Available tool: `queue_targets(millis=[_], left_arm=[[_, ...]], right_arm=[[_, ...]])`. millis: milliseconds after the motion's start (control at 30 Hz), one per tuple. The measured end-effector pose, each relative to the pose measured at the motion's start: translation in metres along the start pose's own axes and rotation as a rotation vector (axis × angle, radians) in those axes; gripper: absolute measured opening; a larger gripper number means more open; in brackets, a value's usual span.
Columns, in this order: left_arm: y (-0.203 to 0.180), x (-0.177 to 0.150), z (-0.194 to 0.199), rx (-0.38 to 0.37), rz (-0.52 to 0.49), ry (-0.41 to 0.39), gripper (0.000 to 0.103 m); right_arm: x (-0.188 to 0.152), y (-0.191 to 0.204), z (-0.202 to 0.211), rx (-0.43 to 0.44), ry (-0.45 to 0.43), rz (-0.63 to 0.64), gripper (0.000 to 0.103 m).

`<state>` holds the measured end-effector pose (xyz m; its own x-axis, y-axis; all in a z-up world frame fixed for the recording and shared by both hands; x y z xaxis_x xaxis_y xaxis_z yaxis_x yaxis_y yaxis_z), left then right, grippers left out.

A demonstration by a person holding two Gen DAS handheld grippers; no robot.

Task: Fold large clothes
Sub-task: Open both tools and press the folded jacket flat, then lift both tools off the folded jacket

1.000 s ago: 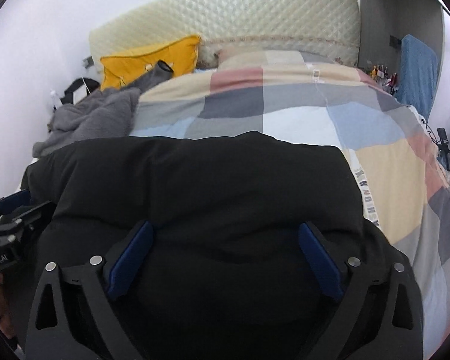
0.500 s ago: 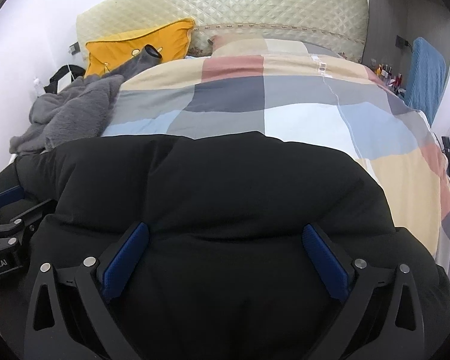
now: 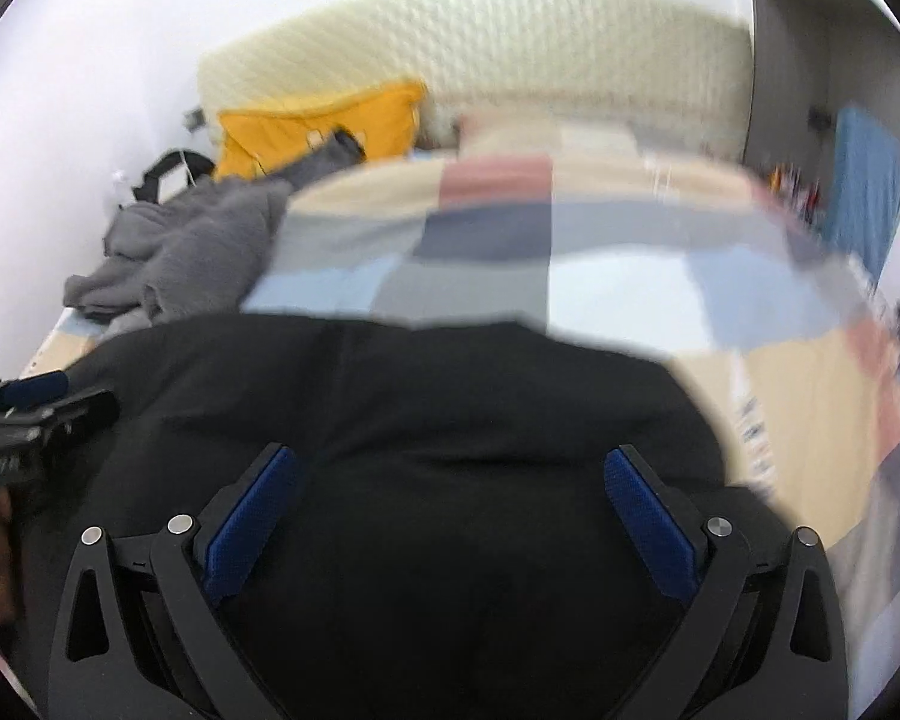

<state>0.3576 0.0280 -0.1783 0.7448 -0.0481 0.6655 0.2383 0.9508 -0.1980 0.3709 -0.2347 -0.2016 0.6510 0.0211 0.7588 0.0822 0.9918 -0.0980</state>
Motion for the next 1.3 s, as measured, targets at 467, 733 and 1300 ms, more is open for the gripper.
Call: queue_targets(millis=[467,733,1300], left_arm=[[0.026,-0.034,0.013,0.035,-0.042,-0.054,0.096],[0.032,-0.044,0.003,-0.004,-0.001,-0.078,0.1],[0.028,-0.033,0.024,0.036,-0.016,-0.096,0.102]], right_arm=[[-0.041,-0.047,-0.017,-0.011,0.037,-0.031,0.103],[-0.05,-0.043,-0.034,0.036,0.04,-0.062,0.103],[-0.037,-0.044,-0.004,-0.027,0.021,-0.102,0.103]])
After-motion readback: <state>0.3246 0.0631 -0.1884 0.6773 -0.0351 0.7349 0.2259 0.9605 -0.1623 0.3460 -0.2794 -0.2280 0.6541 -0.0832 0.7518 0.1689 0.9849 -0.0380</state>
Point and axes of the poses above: each gripper's, at about its wrist camera, not at the fingertips, and z roughly against the way its jaws point, y to its left, x to its top, the point moved 5 cm from there along -z, roughly the way its jaws point, and after that the axes turned 14 degrees about -x, right-handed, at the moved point
